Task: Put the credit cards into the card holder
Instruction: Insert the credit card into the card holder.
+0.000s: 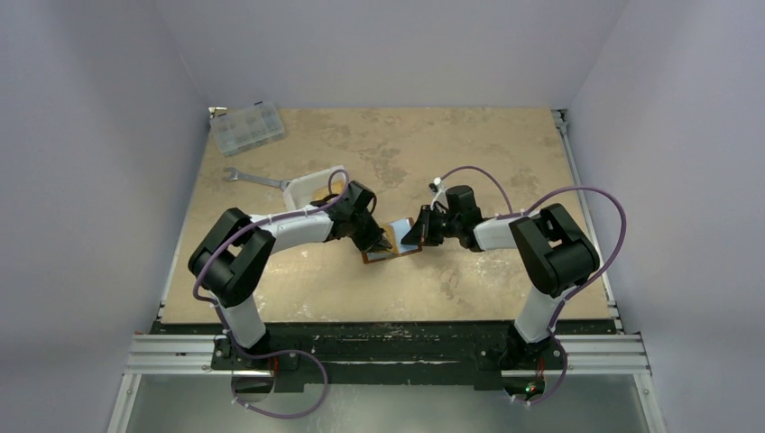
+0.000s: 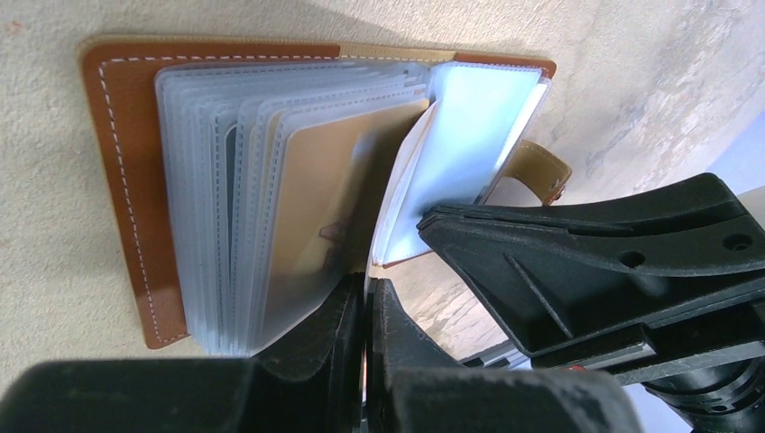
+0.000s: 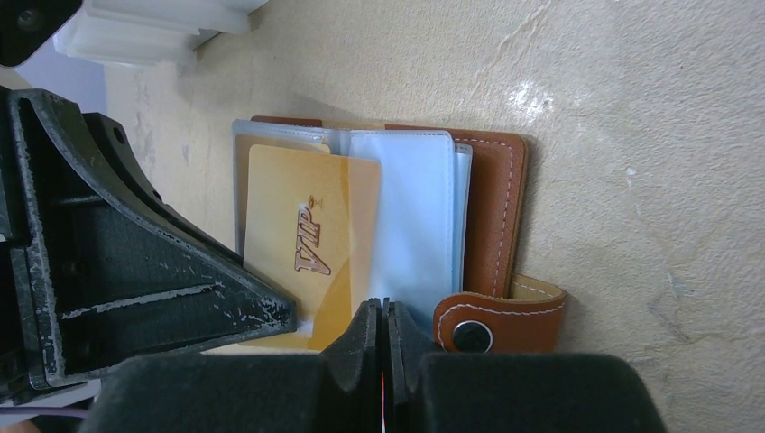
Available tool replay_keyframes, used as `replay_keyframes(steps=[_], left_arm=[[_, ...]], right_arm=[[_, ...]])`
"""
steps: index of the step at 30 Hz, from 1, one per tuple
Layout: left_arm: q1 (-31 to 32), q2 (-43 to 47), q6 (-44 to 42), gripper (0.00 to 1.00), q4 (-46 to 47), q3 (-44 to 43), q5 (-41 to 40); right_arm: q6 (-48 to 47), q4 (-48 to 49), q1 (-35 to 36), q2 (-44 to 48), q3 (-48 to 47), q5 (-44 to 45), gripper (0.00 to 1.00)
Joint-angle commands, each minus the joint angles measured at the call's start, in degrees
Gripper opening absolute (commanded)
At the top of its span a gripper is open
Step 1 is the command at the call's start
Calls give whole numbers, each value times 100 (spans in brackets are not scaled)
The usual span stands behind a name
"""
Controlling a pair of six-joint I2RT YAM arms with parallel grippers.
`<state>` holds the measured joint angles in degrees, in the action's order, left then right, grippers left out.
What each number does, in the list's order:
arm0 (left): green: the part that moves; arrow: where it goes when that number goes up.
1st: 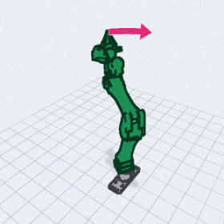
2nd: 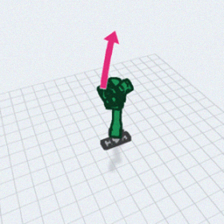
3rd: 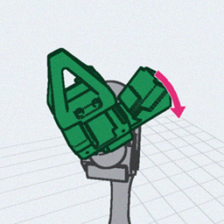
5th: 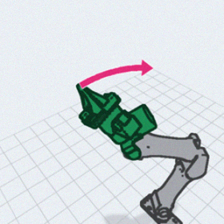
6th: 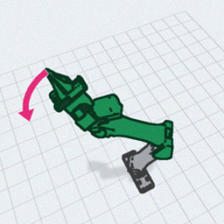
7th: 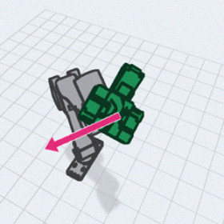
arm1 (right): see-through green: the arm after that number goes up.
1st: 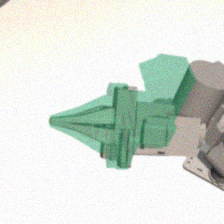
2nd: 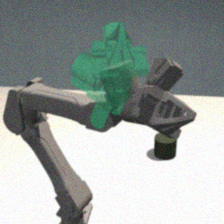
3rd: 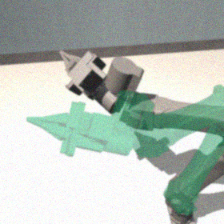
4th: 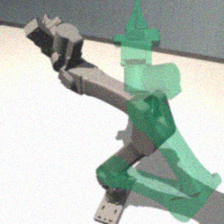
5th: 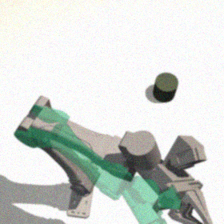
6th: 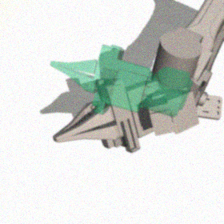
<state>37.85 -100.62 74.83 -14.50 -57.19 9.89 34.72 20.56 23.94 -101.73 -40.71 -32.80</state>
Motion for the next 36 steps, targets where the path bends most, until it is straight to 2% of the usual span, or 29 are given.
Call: replay_keyframes(steps=[1,10,16,19,22,31,36], left_arm=[[-85,-8,-135,0,-171,192,-532],[-89,-11,-170,0,135,357,-405],[-93,-1,-82,0,578,736,56],[-98,22,38,9,775,1037,216],[-99,-11,19,14,857,1116,319],[-77,-316,-478,16,660,850,250],[-76,-80,-736,31,155,718,-18]], right_arm=[[-124,-244,-2,-145,71,154,0],[-132,-246,-4,-186,59,145,0],[-133,-236,-7,-189,54,118,0],[-133,-229,-4,-189,58,100,0],[-124,-210,-6,-180,67,89,0],[-147,-248,-4,-73,82,122,0],[-213,-331,1,12,54,186,0]])
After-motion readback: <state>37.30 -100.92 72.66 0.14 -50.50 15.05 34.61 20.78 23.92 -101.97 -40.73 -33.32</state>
